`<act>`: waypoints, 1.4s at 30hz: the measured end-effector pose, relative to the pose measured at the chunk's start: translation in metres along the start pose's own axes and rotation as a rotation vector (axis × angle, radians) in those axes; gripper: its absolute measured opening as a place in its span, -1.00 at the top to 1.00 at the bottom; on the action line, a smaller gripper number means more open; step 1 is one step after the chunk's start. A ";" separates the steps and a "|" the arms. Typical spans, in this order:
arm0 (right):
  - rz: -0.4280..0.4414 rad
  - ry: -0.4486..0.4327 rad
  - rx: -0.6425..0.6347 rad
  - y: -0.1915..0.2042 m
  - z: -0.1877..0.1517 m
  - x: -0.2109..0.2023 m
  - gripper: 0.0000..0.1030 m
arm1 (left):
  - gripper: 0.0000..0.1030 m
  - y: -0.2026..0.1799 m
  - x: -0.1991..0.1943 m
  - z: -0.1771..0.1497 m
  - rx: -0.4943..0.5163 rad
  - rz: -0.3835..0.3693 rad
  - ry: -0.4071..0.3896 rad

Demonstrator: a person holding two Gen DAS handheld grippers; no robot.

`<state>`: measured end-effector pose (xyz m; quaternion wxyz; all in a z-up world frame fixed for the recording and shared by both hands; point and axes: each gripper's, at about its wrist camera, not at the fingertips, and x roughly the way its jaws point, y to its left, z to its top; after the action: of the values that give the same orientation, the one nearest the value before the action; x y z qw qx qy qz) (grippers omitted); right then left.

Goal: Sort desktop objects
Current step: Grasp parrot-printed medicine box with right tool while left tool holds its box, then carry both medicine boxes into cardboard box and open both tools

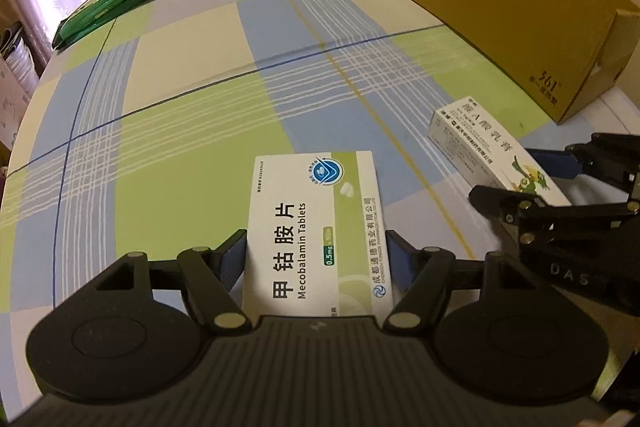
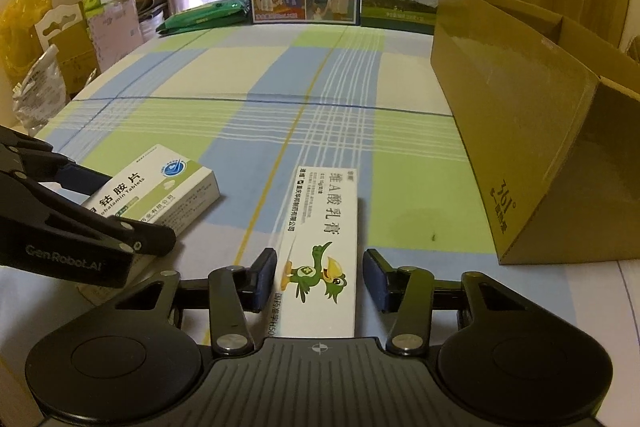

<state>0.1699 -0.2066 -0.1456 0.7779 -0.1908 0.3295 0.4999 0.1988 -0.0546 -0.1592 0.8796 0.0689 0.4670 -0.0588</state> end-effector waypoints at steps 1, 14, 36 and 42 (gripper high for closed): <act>0.002 0.001 0.003 0.000 0.000 0.000 0.12 | -0.32 -0.001 0.001 0.000 0.009 0.003 0.002; 0.000 0.003 0.009 0.004 0.001 -0.005 0.31 | -0.29 -0.008 -0.003 0.002 0.048 0.007 -0.018; -0.058 -0.212 0.016 -0.009 0.032 -0.071 0.31 | -0.29 -0.018 -0.067 0.036 -0.007 0.008 -0.198; -0.089 -0.258 0.012 -0.018 0.039 -0.093 0.31 | -0.29 -0.025 -0.082 0.043 -0.018 -0.001 -0.238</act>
<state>0.1723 -0.2505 -0.0530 0.8363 -0.1345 0.2209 0.4834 0.1833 -0.0838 -0.0689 0.9294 0.0535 0.3597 -0.0628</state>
